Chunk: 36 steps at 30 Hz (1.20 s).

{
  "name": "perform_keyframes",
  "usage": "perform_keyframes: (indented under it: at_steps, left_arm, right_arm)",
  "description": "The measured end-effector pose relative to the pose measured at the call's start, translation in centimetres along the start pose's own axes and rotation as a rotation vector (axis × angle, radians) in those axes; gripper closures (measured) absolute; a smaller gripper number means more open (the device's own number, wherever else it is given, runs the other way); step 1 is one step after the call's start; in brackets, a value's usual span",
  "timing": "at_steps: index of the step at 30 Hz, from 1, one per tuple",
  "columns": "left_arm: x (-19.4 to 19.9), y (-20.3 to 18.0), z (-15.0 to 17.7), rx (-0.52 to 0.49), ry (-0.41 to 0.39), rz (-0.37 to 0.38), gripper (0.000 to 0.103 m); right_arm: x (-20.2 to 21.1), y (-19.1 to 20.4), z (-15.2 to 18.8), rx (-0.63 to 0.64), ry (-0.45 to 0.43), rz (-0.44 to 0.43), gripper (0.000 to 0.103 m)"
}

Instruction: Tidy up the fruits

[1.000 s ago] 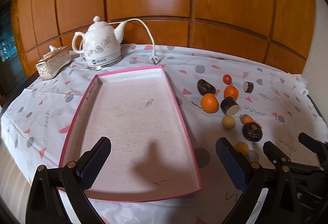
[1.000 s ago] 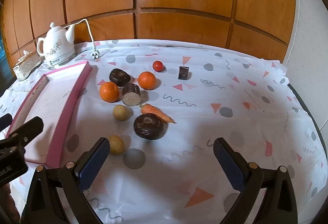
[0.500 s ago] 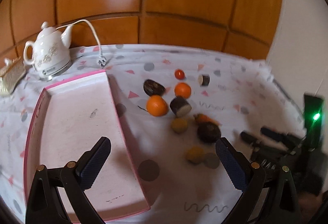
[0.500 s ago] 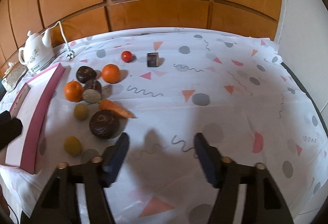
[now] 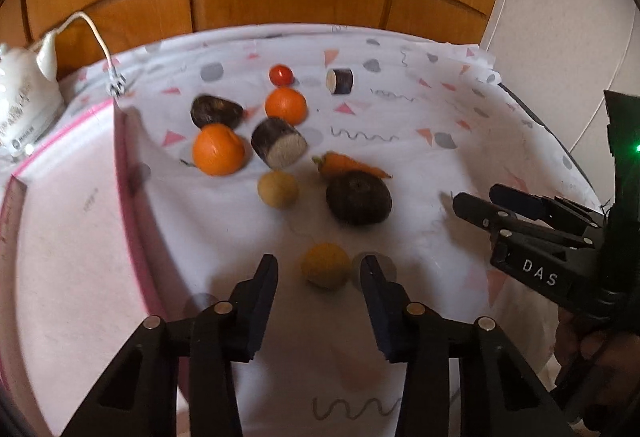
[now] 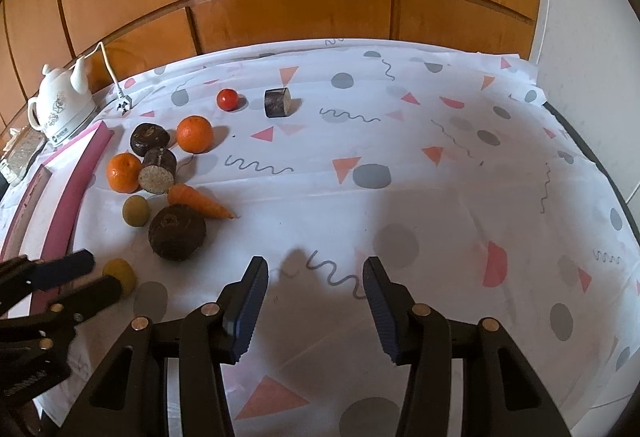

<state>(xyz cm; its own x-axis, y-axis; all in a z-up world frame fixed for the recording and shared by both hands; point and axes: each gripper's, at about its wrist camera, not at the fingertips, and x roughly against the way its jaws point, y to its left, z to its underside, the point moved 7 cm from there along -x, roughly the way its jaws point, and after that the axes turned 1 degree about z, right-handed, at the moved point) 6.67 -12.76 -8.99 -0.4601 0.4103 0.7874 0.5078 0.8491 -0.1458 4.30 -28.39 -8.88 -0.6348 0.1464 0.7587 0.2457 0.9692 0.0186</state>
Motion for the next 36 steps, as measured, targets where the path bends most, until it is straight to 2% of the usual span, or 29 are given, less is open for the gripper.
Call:
perform_keyframes:
  at_steps: [7, 9, 12, 17, 19, 26, 28, 31, 36]
  left_arm:
    - [-1.6, 0.5, -0.5, 0.023, 0.0, -0.019, 0.059]
    - [-2.0, 0.5, -0.5, 0.01, -0.006, -0.03, 0.064]
    - [-1.9, 0.6, -0.3, 0.001, -0.033, -0.052, 0.076]
    - [-2.0, 0.6, 0.0, -0.007, -0.063, -0.077, 0.075]
    - [-2.0, 0.5, 0.0, -0.015, -0.068, -0.087, 0.076]
    - [-1.8, 0.6, 0.1, -0.013, -0.093, -0.087, 0.077]
    - [-1.6, 0.7, 0.3, -0.006, -0.104, -0.091, 0.077]
    - [-1.3, 0.7, 0.4, 0.003, -0.111, -0.088, 0.077]
    - [-0.6, 0.4, 0.7, -0.011, -0.125, -0.093, 0.077]
  right_arm:
    - [-0.2, 0.0, 0.1, -0.002, 0.001, -0.013, 0.053]
    - [-0.1, 0.1, 0.1, 0.0, -0.001, -0.022, 0.053]
    - [-0.2, 0.5, 0.1, 0.001, 0.0, -0.048, 0.053]
    - [-0.1, 1.8, 0.1, 0.022, -0.003, -0.101, 0.053]
    - [-0.1, 2.2, 0.1, 0.028, -0.001, -0.12, 0.056]
    - [-0.4, 3.2, -0.1, 0.054, 0.007, -0.158, 0.057]
    - [-0.4, 3.8, -0.4, 0.066, 0.005, -0.194, 0.061]
    - [-0.2, 5.3, -0.5, 0.087, 0.019, -0.276, 0.061]
    - [-0.6, 7.2, -0.7, 0.099, 0.017, -0.323, 0.06]
